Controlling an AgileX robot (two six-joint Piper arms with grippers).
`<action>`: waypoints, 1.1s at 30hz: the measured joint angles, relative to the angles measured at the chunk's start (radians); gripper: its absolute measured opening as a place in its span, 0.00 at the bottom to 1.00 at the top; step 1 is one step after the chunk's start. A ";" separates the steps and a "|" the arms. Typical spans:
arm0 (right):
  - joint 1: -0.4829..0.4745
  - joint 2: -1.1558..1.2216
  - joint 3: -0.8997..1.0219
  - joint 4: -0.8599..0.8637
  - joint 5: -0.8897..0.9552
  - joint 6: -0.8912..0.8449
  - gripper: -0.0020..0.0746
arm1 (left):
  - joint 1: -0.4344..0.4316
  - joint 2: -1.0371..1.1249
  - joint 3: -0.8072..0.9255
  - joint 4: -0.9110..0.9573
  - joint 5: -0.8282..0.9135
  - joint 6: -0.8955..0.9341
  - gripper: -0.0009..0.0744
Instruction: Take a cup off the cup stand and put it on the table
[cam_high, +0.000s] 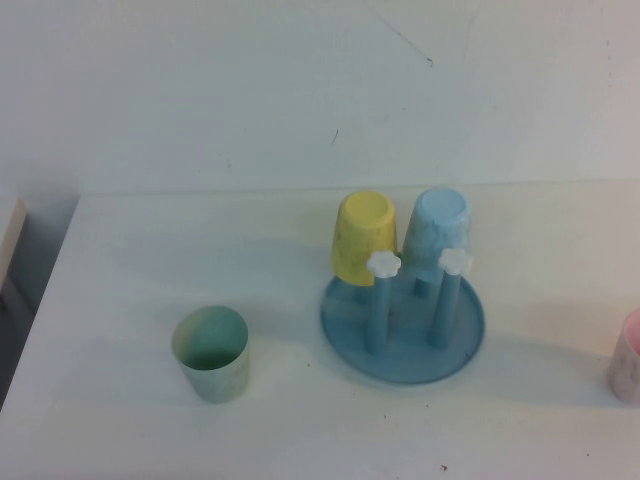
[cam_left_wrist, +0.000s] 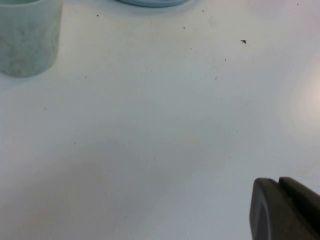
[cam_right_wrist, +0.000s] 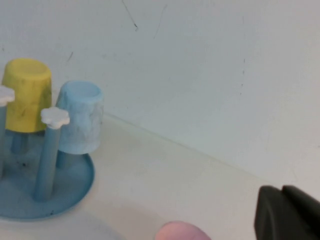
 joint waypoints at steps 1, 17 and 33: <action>0.024 -0.005 0.035 0.000 -0.053 -0.004 0.02 | 0.000 0.000 0.000 0.000 0.000 0.000 0.01; 0.069 -0.128 0.355 0.050 -0.402 -0.009 0.02 | 0.000 0.000 0.000 0.000 0.001 0.000 0.01; -0.108 -0.301 0.385 -0.383 0.013 0.526 0.02 | 0.000 0.000 0.000 0.000 0.001 0.000 0.01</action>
